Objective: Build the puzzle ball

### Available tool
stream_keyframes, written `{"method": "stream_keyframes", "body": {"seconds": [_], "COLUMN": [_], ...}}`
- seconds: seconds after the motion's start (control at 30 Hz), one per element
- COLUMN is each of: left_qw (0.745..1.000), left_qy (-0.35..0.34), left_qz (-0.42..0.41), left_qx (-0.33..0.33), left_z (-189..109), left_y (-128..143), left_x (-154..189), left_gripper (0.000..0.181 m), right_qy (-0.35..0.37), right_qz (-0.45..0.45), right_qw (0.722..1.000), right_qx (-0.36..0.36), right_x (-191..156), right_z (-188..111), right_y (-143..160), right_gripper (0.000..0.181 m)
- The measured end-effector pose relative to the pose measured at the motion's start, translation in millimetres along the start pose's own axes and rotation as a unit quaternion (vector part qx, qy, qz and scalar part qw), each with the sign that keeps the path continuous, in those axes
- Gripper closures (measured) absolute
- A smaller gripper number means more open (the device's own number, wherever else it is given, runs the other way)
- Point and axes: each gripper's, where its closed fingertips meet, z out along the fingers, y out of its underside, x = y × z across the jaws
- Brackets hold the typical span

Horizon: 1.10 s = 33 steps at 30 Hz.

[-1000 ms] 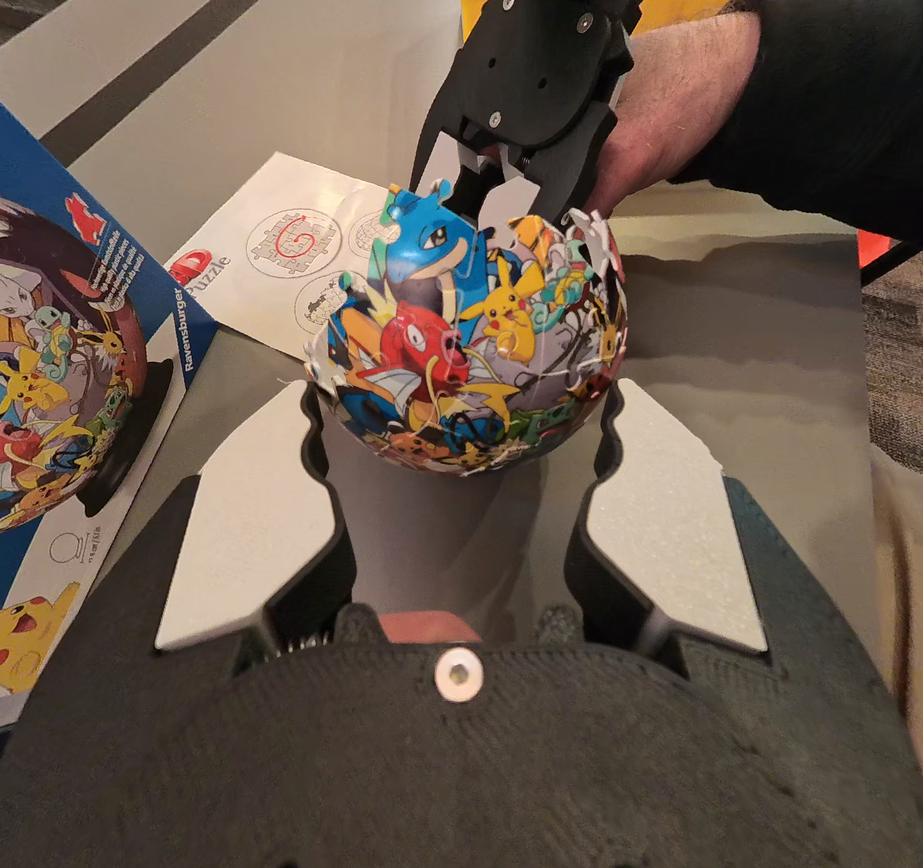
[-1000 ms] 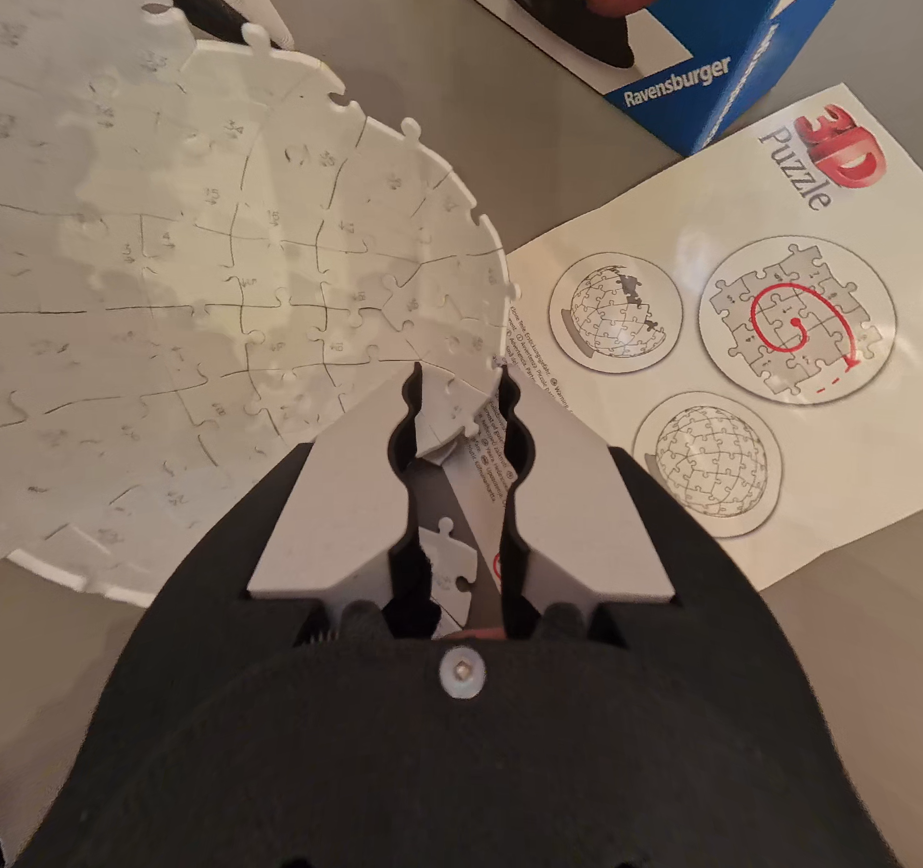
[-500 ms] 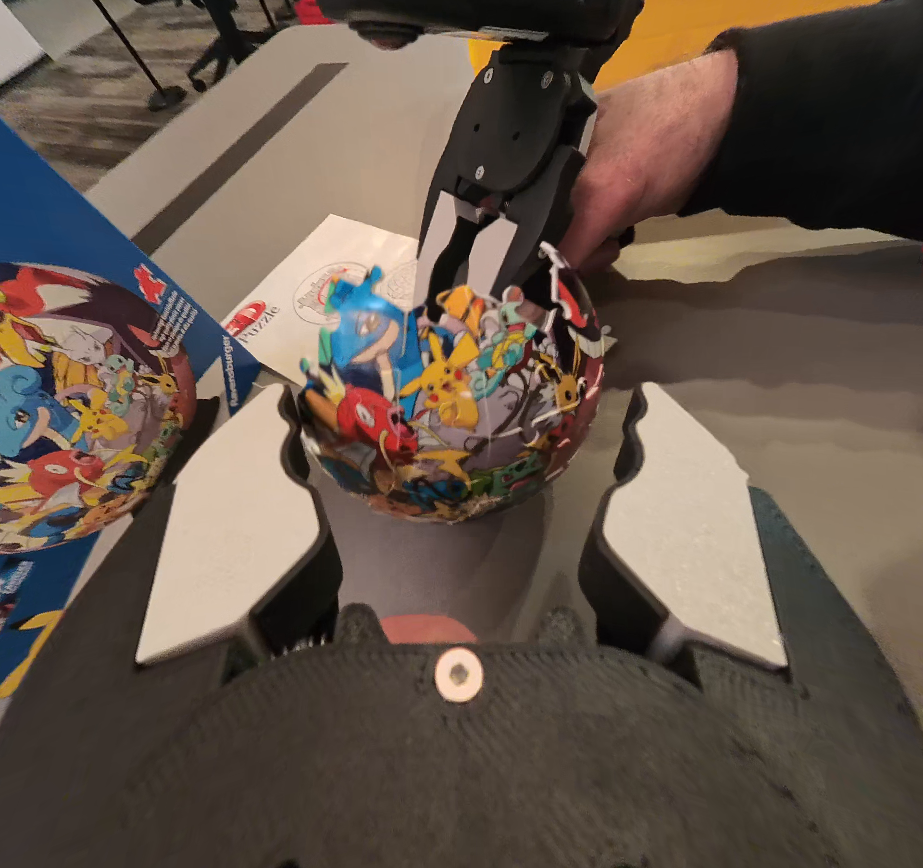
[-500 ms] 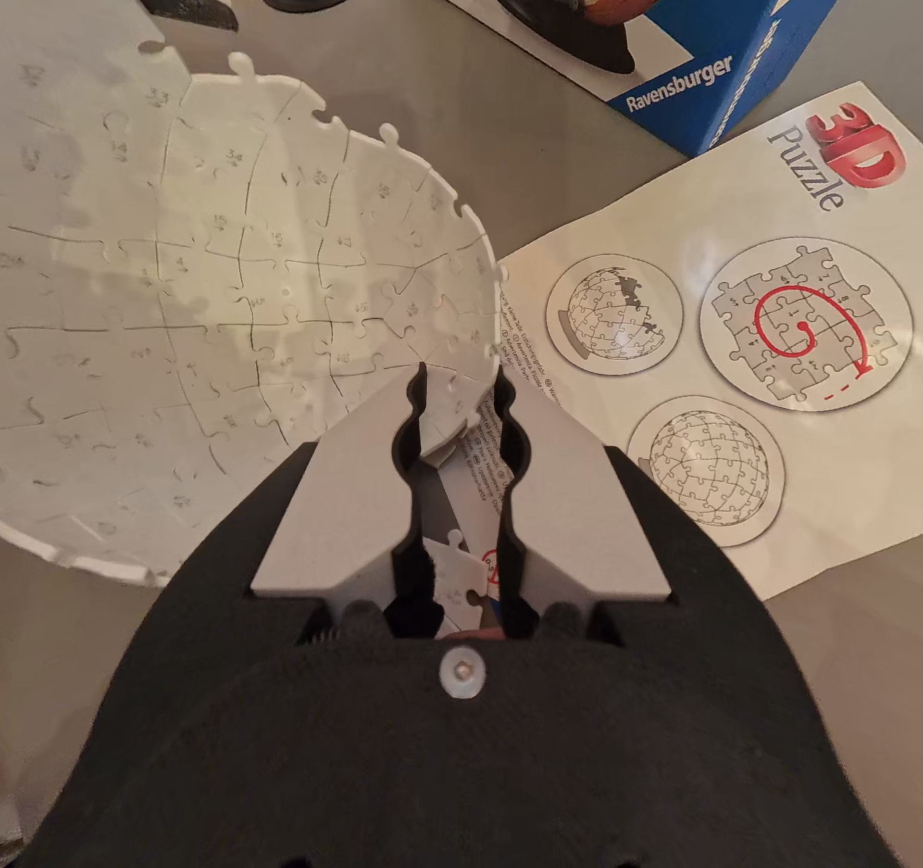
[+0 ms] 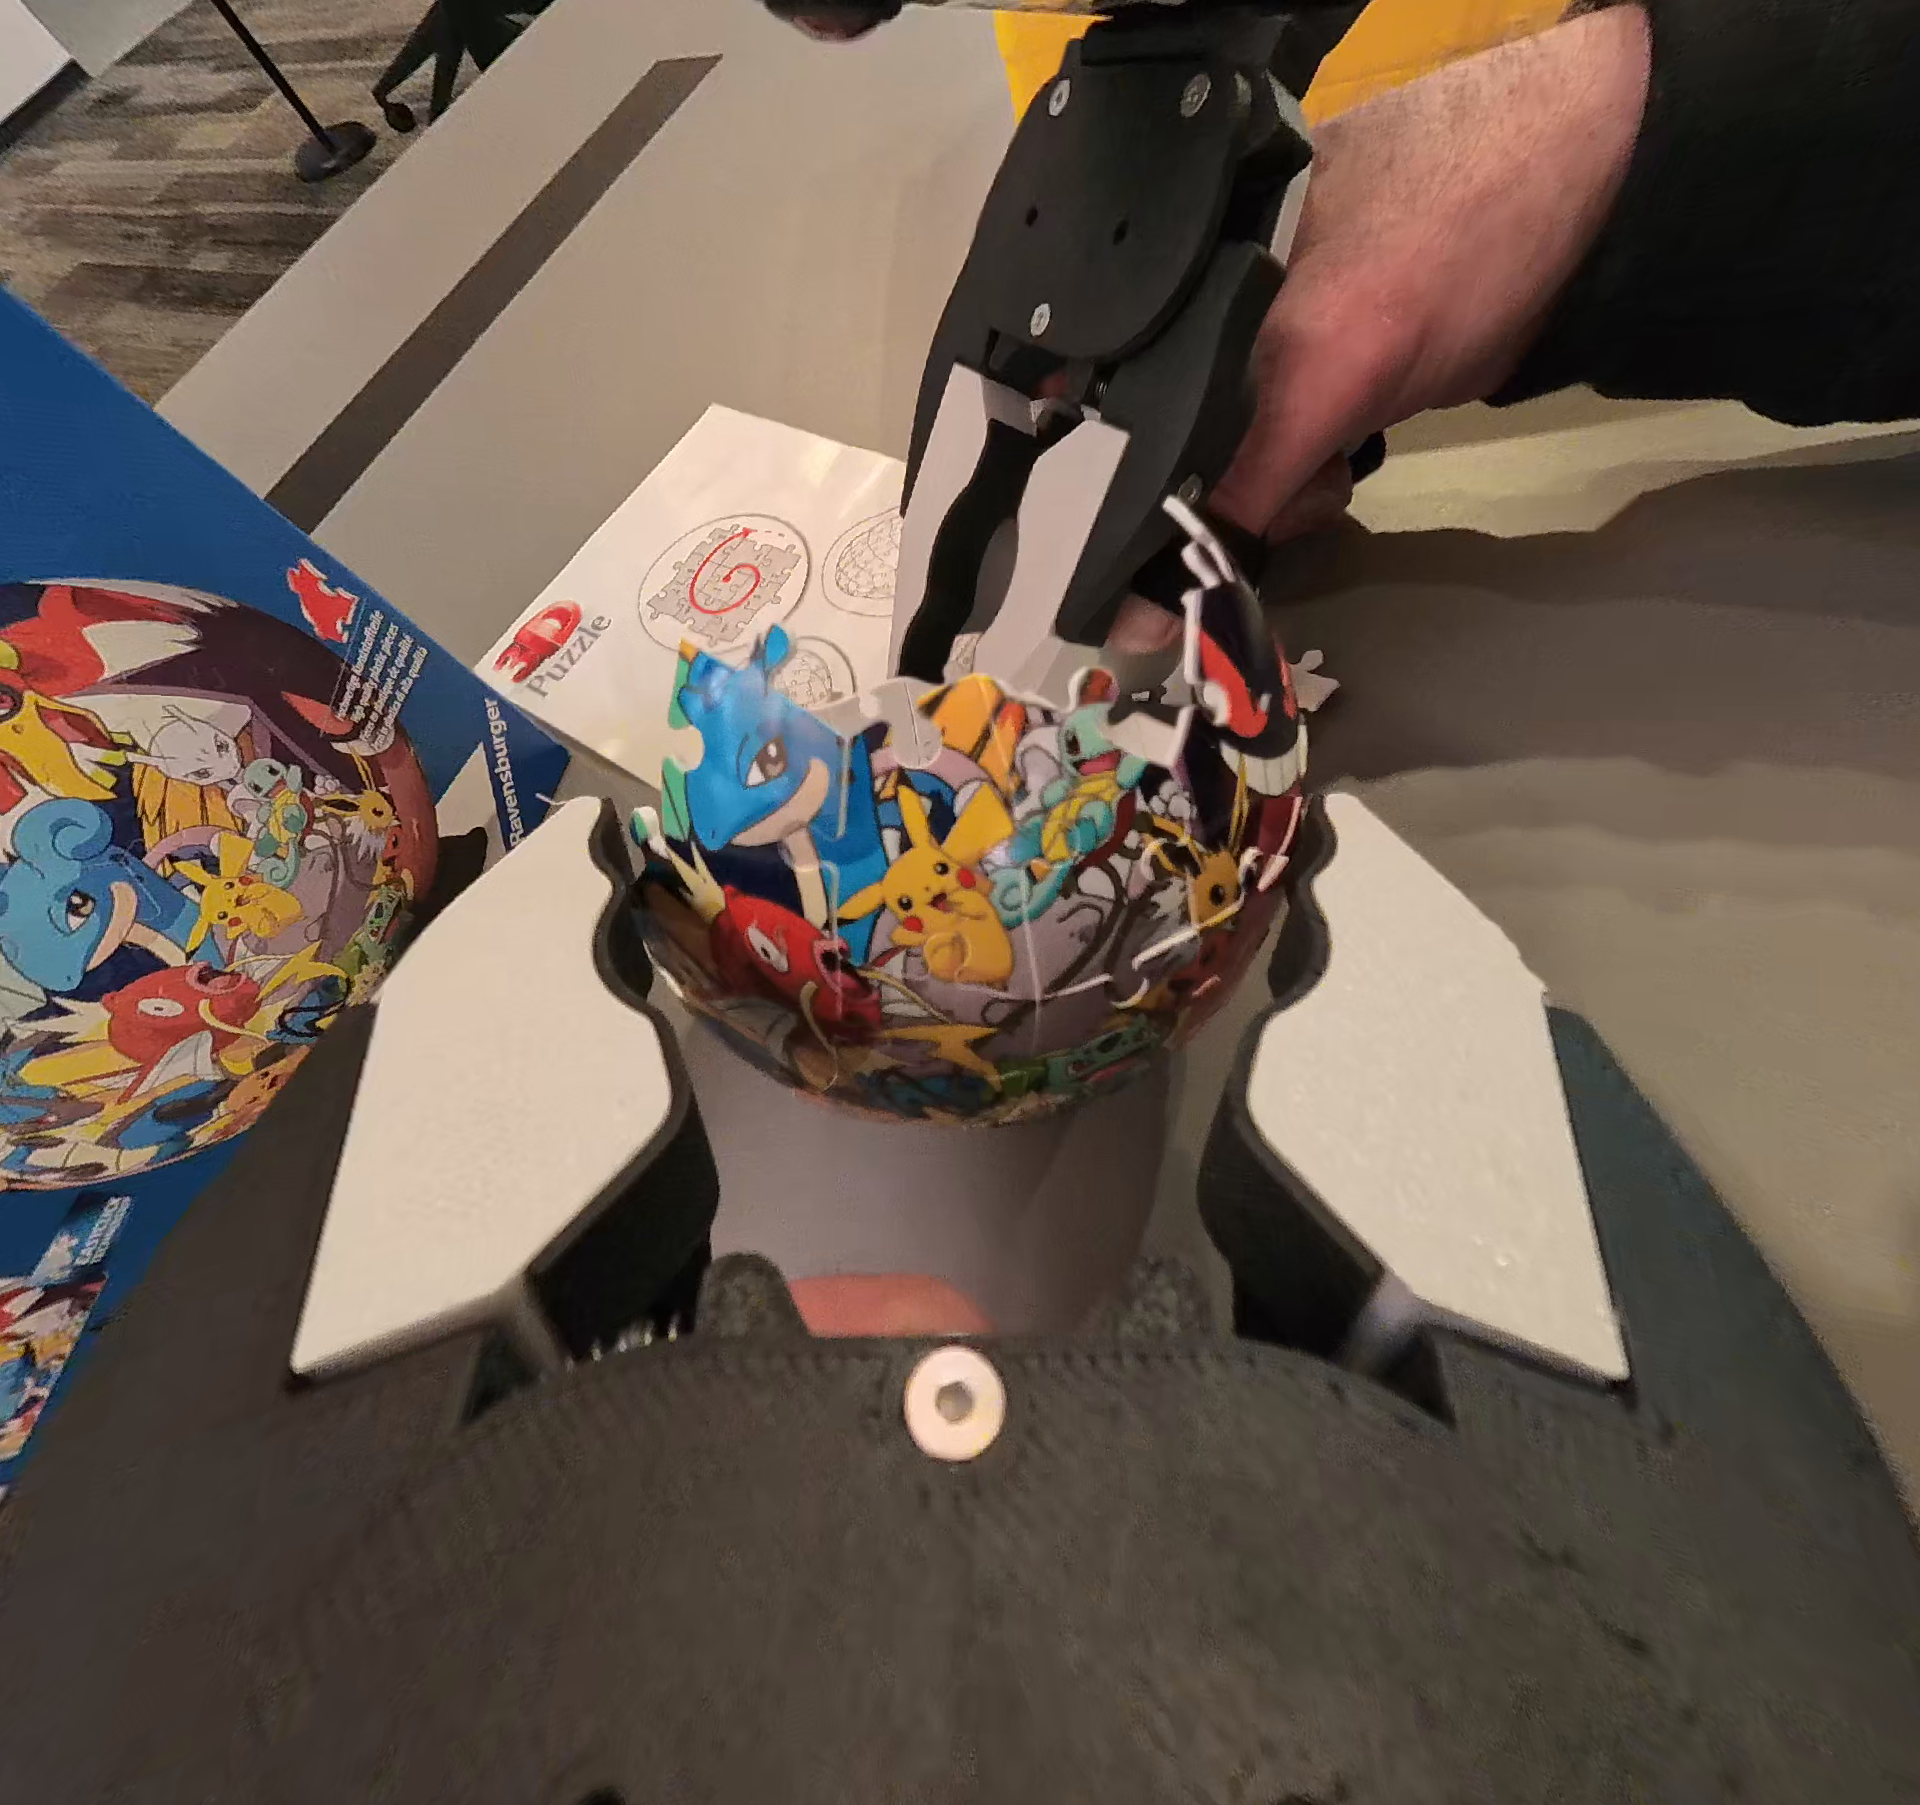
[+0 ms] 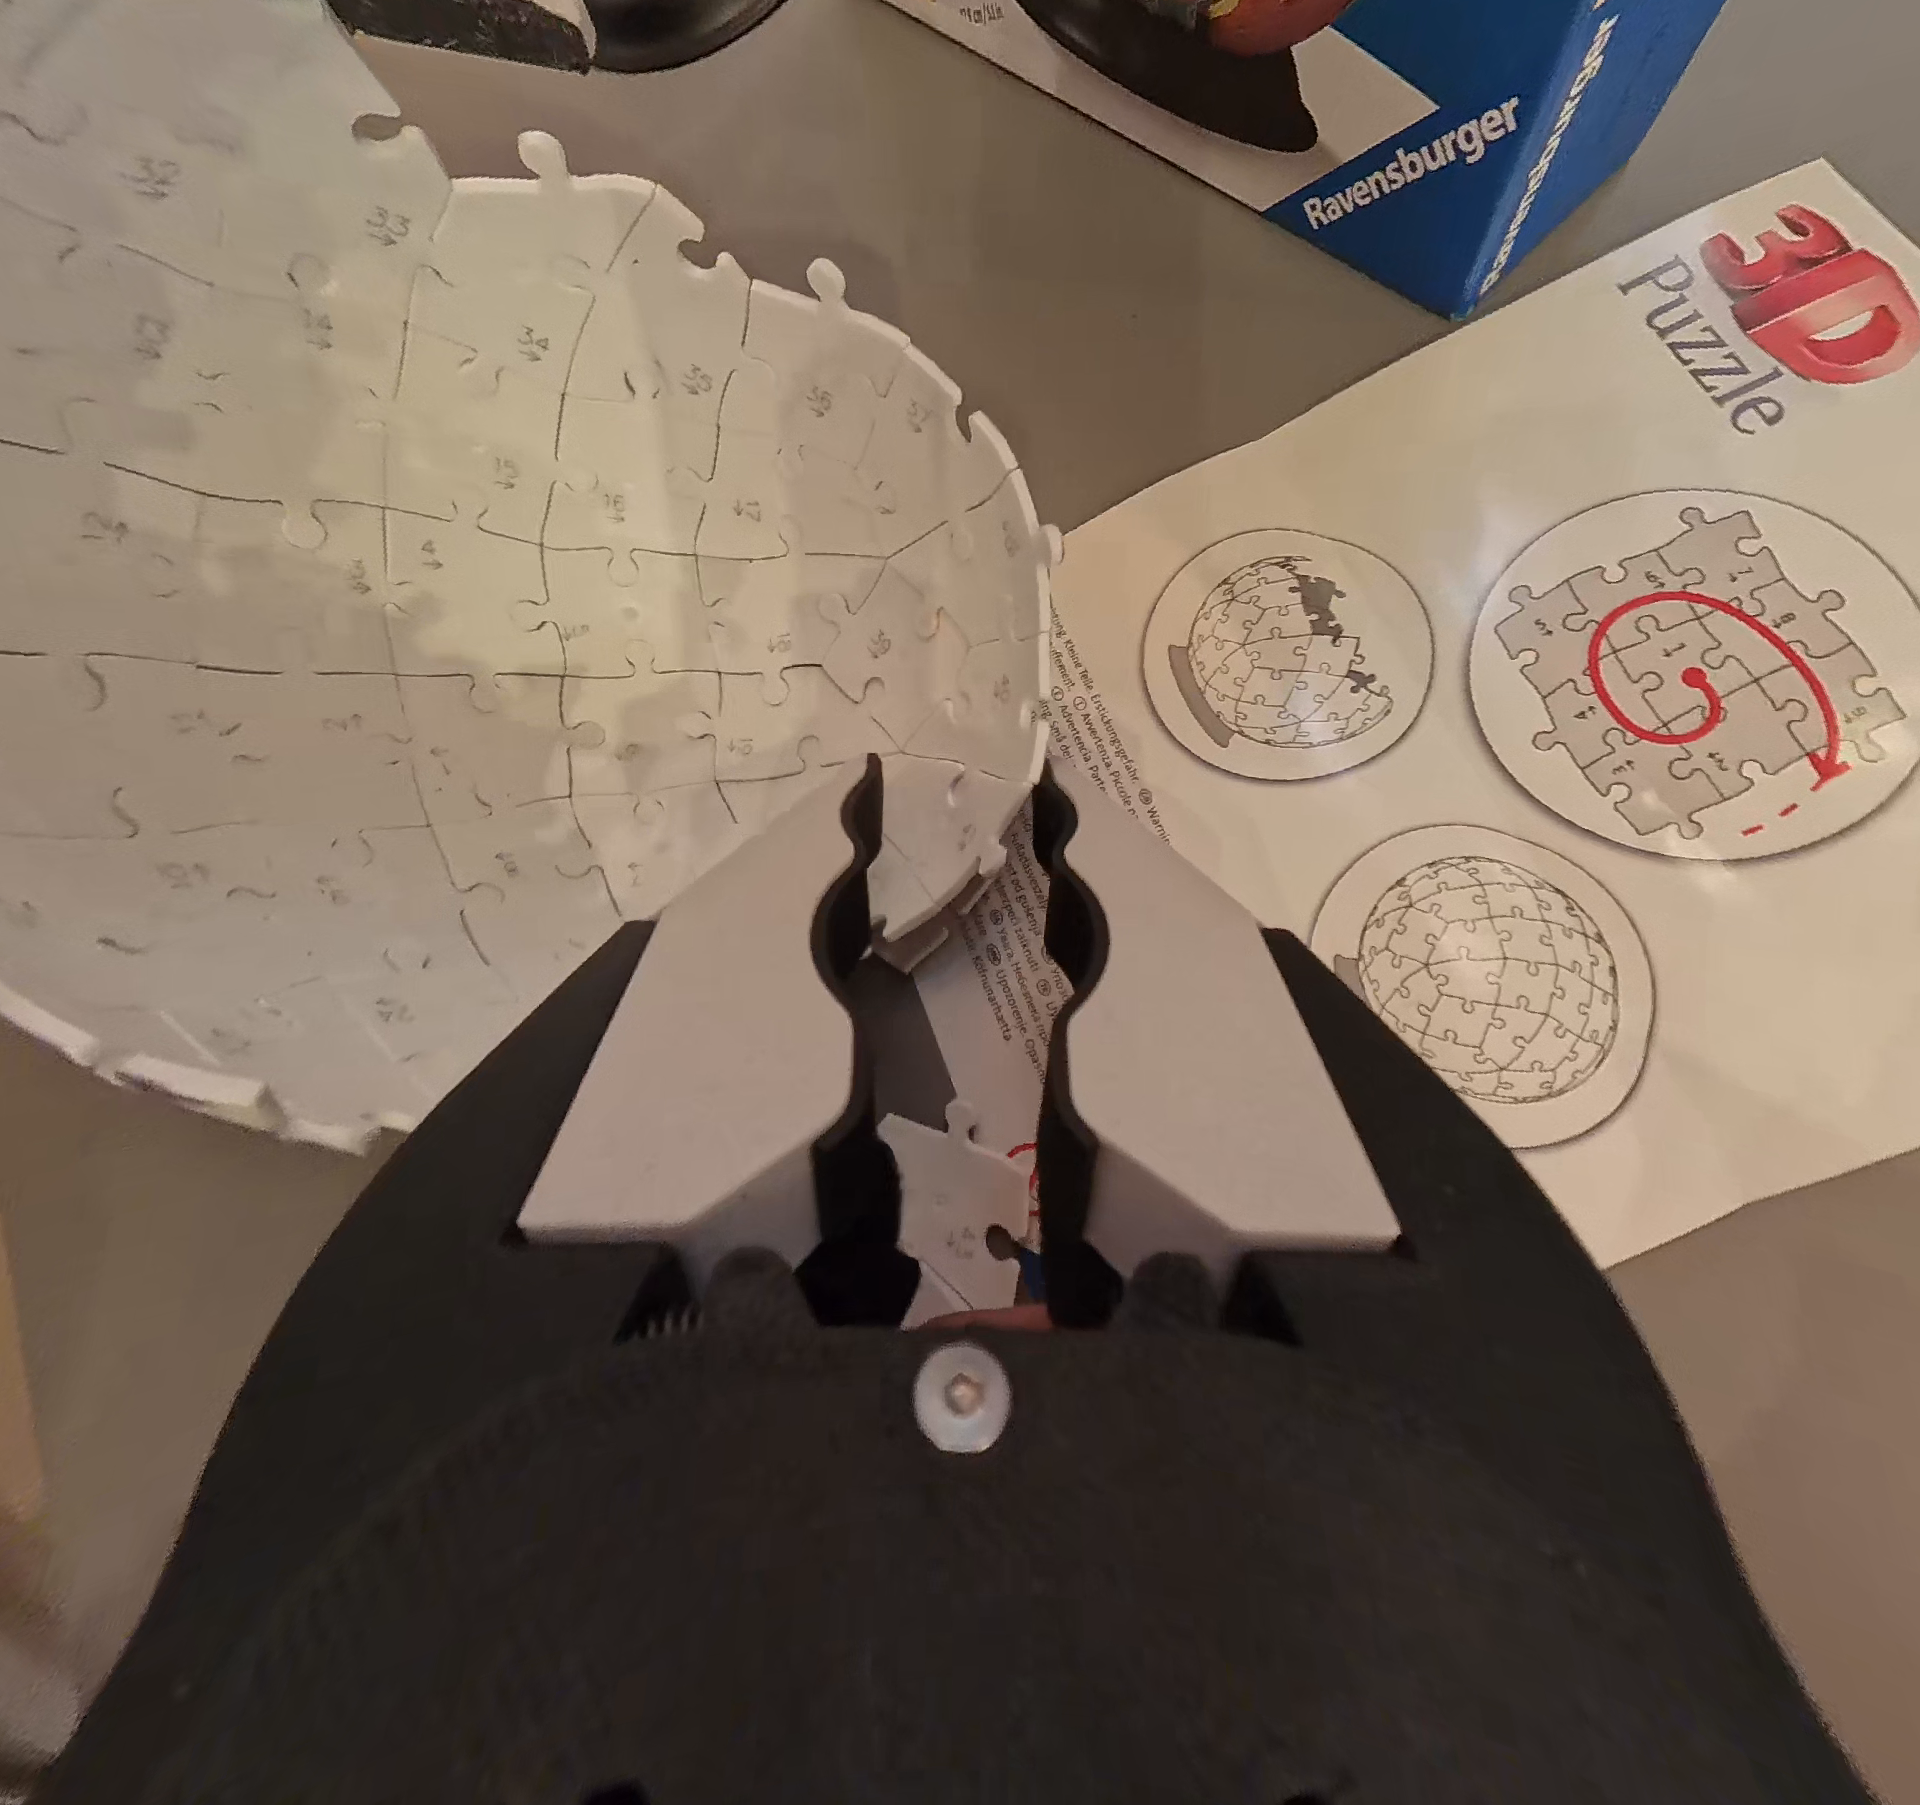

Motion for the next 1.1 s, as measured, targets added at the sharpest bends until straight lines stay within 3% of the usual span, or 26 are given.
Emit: {"method": "stream_keyframes", "body": {"seconds": [0.53, 1.1], "left_qw": [1.0, 0.999], "left_qy": [0.011, 0.027], "left_qz": [0.011, 0.024], "left_qx": [-0.01, -0.024], "left_z": [3, 0], "left_y": [2, 4], "left_x": [-5, -6], "left_gripper": [0.064, 0.066], "right_qy": [0.013, -0.001], "right_qz": [0.01, -0.019], "right_qw": [1.0, 1.0], "right_qx": [0.022, -0.014], "right_x": [21, 19], "right_z": [-27, -10], "right_y": [-9, -17], "right_gripper": [0.153, 0.166]}}
